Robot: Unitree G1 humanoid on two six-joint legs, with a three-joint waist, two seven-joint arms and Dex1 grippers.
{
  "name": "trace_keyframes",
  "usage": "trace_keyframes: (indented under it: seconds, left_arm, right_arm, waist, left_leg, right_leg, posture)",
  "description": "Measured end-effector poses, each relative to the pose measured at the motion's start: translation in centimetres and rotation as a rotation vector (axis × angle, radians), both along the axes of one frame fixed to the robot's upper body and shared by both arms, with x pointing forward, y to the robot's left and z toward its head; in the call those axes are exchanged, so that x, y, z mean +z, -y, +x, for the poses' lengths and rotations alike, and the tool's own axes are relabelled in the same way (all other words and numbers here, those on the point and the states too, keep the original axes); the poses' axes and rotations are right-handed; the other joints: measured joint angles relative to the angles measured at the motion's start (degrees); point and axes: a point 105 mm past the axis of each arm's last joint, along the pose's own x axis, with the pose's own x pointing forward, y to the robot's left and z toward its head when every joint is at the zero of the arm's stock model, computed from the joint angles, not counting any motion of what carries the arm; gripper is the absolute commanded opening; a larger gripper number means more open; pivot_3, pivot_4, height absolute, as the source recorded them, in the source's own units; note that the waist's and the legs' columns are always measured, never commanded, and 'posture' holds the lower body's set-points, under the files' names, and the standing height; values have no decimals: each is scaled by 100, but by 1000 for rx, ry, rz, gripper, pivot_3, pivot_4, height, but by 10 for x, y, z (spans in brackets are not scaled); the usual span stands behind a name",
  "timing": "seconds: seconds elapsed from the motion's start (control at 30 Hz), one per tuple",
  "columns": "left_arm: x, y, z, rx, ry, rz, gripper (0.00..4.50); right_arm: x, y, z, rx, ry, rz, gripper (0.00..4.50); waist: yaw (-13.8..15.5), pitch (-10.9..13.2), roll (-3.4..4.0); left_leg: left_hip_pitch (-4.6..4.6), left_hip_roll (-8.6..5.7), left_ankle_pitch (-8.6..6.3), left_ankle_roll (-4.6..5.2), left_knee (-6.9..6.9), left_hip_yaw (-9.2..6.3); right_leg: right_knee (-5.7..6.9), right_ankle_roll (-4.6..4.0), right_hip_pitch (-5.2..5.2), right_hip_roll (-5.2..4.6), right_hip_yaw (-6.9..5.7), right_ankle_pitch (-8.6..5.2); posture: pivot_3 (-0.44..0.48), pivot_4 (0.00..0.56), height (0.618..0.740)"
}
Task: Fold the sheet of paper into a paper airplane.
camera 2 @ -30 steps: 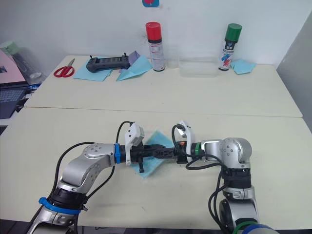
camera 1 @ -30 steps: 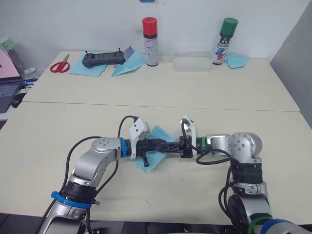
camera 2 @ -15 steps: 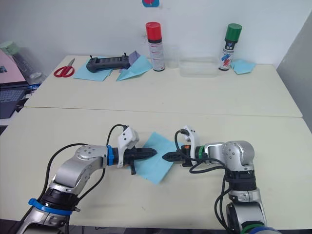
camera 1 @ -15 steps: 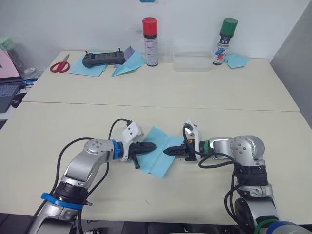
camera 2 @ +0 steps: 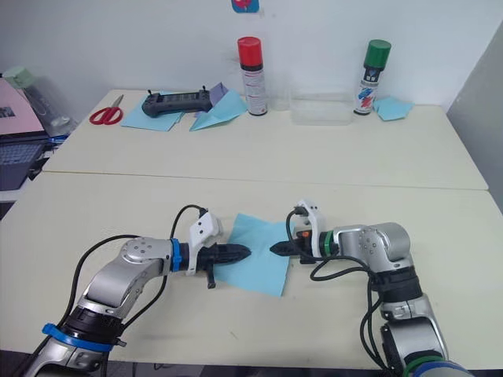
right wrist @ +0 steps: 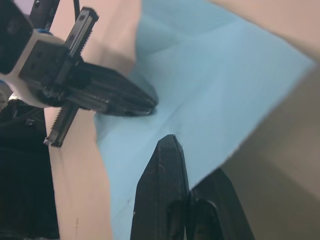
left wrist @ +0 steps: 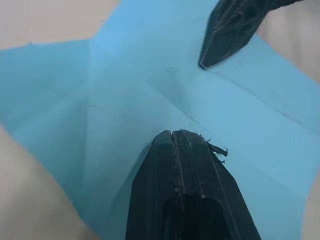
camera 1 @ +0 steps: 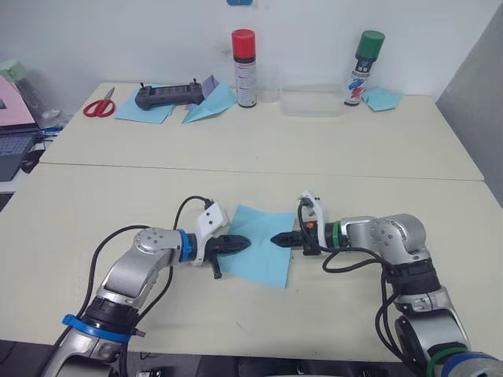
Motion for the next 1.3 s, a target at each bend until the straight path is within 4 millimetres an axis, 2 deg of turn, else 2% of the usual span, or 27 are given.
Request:
trace_keyframes:
  seconds: [0.17,0.37,0.7,0.9,1.0,1.3]
  left_arm:
    - [-1,6,-1,-7,-14,-16,0]
    - [-1,8,0,-16,-12,-9,0]
    - [-1,4,2,-19,9,2,0]
    - [-1,2,2,-19,7,7,0]
    - [-1,1,1,-27,3,12,0]
    - [-2,-3,1,-26,8,36,0]
  right_arm:
    - [1,4,13,3,41,-19,25]
    - [1,7,16,34,51,-15,25]
    - [-2,11,4,50,27,-34,25]
    - [-2,12,5,35,21,-37,25]
    - [-3,13,7,17,24,-42,655]
    - [8,15,18,-37,82,23,3772]
  waist:
    - [3,0,0]
    - [7,0,0]
    - [7,0,0]
    - [7,0,0]
    - [6,0,0]
    - [-8,-2,2]
  left_leg:
    - [0,-1,0,0,2,-1]
    - [0,-1,0,0,3,-2]
    - [1,-1,0,0,4,-3]
    - [2,-1,0,0,4,-3]
    - [2,-1,0,0,4,-3]
    - [23,0,3,4,6,0]
  right_leg:
    - [0,1,1,0,0,1]
    - [0,-3,2,-1,0,6]
    - [2,-3,3,-1,-1,7]
    - [2,-2,4,-1,-1,6]
    - [2,-2,4,0,-1,7]
    - [5,5,18,1,3,11]
  posture:
    - [0,150,740]
    - [0,150,740]
    - [0,150,740]
    - [0,150,740]
    - [0,150,740]
    - [0,150,740]
